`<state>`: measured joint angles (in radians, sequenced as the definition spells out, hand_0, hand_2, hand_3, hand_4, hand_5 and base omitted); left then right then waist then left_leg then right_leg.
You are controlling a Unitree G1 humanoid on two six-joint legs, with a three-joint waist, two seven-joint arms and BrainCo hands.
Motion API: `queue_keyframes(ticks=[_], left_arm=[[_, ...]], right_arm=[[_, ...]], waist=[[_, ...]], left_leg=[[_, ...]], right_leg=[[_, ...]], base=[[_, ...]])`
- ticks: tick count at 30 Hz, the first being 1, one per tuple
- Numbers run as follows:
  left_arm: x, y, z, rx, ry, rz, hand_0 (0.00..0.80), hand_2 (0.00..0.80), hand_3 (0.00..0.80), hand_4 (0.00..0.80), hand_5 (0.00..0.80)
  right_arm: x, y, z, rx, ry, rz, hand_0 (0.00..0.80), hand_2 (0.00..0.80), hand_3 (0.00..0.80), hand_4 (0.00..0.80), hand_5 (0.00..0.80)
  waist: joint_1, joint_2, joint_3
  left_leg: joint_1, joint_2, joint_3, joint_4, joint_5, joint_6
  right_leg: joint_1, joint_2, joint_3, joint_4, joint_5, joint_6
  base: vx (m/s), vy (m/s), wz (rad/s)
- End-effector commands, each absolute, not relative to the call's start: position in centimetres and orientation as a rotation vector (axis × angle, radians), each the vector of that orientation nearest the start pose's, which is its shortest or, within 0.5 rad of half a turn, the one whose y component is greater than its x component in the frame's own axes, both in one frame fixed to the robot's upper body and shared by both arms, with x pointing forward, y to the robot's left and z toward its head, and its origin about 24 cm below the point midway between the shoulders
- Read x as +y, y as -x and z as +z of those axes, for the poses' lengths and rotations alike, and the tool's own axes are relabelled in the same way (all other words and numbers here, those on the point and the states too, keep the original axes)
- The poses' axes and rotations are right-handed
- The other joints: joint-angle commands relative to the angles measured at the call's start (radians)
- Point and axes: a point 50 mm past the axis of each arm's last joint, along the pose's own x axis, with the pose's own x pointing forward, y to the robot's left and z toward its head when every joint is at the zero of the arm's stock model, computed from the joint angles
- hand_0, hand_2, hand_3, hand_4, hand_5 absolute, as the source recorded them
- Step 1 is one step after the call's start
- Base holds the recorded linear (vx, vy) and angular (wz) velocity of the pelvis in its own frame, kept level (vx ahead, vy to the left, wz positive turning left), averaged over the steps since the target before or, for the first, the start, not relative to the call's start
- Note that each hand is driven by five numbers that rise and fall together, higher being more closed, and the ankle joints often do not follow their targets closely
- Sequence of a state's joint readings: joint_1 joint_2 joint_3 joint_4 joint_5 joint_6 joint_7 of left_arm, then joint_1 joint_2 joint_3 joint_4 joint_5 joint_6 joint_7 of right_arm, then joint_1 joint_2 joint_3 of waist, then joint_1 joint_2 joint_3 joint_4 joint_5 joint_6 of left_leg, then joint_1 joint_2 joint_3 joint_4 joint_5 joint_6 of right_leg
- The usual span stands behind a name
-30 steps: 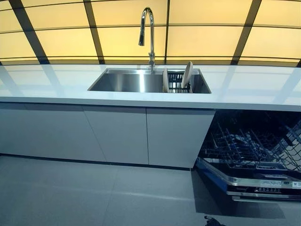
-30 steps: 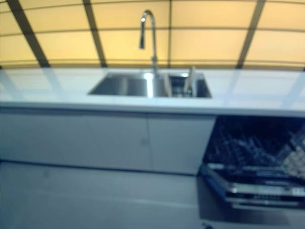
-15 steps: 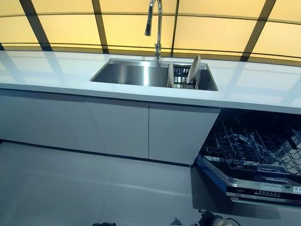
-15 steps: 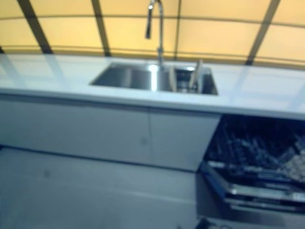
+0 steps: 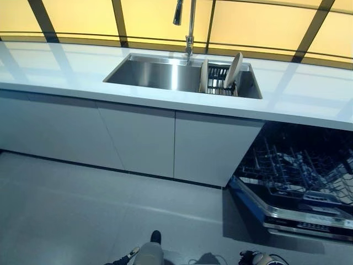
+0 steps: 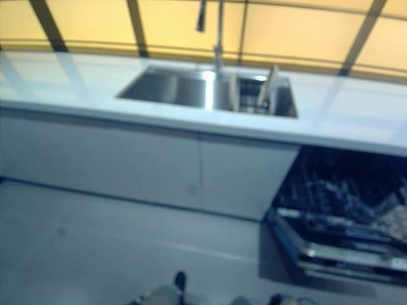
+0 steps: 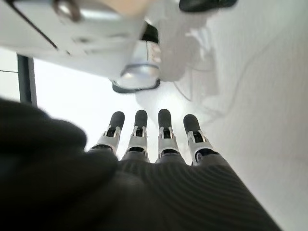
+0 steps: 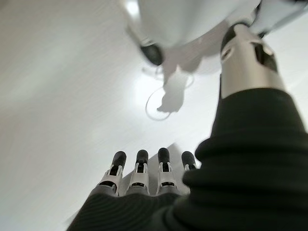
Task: Take plates into dishwasher
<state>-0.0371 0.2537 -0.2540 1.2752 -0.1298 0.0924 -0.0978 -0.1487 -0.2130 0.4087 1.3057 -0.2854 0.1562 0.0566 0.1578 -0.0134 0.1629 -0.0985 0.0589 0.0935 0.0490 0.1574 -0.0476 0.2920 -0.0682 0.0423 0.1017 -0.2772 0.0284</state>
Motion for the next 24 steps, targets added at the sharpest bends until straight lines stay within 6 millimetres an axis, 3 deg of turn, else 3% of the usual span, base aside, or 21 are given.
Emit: queue_keyframes(ticks=[1,10,14,16,18,20,22,23,24], left_arm=[[23.4,-9.3,-16.2,1.330,-0.316,-0.109,0.000,0.000,0.000,0.000,0.000],[22.9,-9.5,-16.2,1.361,-0.314,-0.129,0.000,0.000,0.000,0.000,0.000],[22.8,-9.8,-16.2,1.369,-0.303,-0.116,0.000,0.000,0.000,0.000,0.000],[22.7,-10.4,-16.1,1.360,-0.335,-0.127,0.000,0.000,0.000,0.000,0.000],[22.7,-10.9,-16.0,1.349,-0.370,-0.145,0.000,0.000,0.000,0.000,0.000],[22.9,-11.3,-15.8,1.338,-0.403,-0.157,0.000,0.000,0.000,0.000,0.000],[23.2,-11.5,-15.7,1.330,-0.446,-0.174,0.000,0.000,0.000,0.000,0.000],[23.3,-11.5,-15.7,1.330,-0.463,-0.166,0.000,0.000,0.000,0.000,0.000],[23.4,-11.5,-15.7,1.330,-0.472,-0.146,0.000,0.000,0.000,0.000,0.000]], right_arm=[[-20.7,-12.3,-16.0,1.244,0.749,0.408,0.000,0.000,0.000,0.000,0.000],[-21.3,-12.7,-15.7,1.257,0.776,0.392,0.000,0.000,0.000,0.000,0.000],[-21.8,-12.6,-15.7,1.262,0.780,0.366,0.000,0.000,0.000,0.000,0.000],[-21.9,-12.5,-15.7,1.260,0.755,0.326,0.000,0.000,0.000,0.000,0.000],[-21.8,-12.6,-15.7,1.245,0.722,0.290,0.000,0.000,0.000,0.000,0.000],[-21.6,-12.9,-15.6,1.211,0.714,0.262,0.000,0.000,0.000,0.000,0.000],[-21.6,-13.3,-15.4,1.169,0.728,0.237,0.000,0.000,0.000,0.000,0.000],[-21.8,-13.4,-15.3,1.157,0.730,0.224,0.000,0.000,0.000,0.000,0.000],[-21.9,-13.7,-15.2,1.146,0.733,0.218,0.000,0.000,0.000,0.000,0.000]], waist=[[0.005,0.010,-0.043],[-0.008,0.009,-0.070],[-0.019,0.005,-0.080],[-0.026,-0.002,-0.089],[-0.034,-0.015,-0.101],[-0.050,-0.016,-0.107],[-0.087,0.002,-0.090],[-0.108,0.007,-0.079],[-0.129,0.021,-0.071]], left_leg=[[-0.102,0.042,-0.017,-0.040,0.045,-0.026],[-0.113,0.044,-0.019,-0.014,0.003,-0.020],[-0.123,0.019,-0.015,0.060,-0.049,0.000],[-0.125,-0.005,-0.004,0.108,-0.087,0.024],[-0.115,-0.039,0.007,0.117,-0.111,0.056],[-0.066,-0.071,0.003,0.088,-0.127,0.087],[0.005,-0.083,-0.013,0.059,-0.140,0.103],[0.044,-0.084,-0.020,0.047,-0.147,0.103],[0.086,-0.070,-0.023,0.023,-0.146,0.095]], right_leg=[[0.077,-0.060,-0.150,-0.013,0.061,0.067],[0.050,-0.108,-0.171,-0.039,0.094,0.095],[0.047,-0.127,-0.167,-0.021,0.110,0.103],[0.055,-0.134,-0.161,0.006,0.117,0.105],[0.052,-0.131,-0.150,0.058,0.167,0.116],[-0.038,-0.159,-0.142,0.259,0.320,0.133],[-0.197,-0.135,-0.103,0.448,0.387,0.123],[-0.269,-0.119,-0.110,0.434,0.383,0.109],[-0.327,-0.090,-0.125,0.370,0.333,0.086]], base=[[0.142,0.025,-0.54],[0.098,0.066,-0.32],[0.093,0.121,-0.19],[0.181,0.191,0.09],[0.160,0.159,0.19],[0.166,0.165,0.31],[0.237,0.140,0.30],[0.294,0.014,0.53],[0.319,-0.088,0.64]])
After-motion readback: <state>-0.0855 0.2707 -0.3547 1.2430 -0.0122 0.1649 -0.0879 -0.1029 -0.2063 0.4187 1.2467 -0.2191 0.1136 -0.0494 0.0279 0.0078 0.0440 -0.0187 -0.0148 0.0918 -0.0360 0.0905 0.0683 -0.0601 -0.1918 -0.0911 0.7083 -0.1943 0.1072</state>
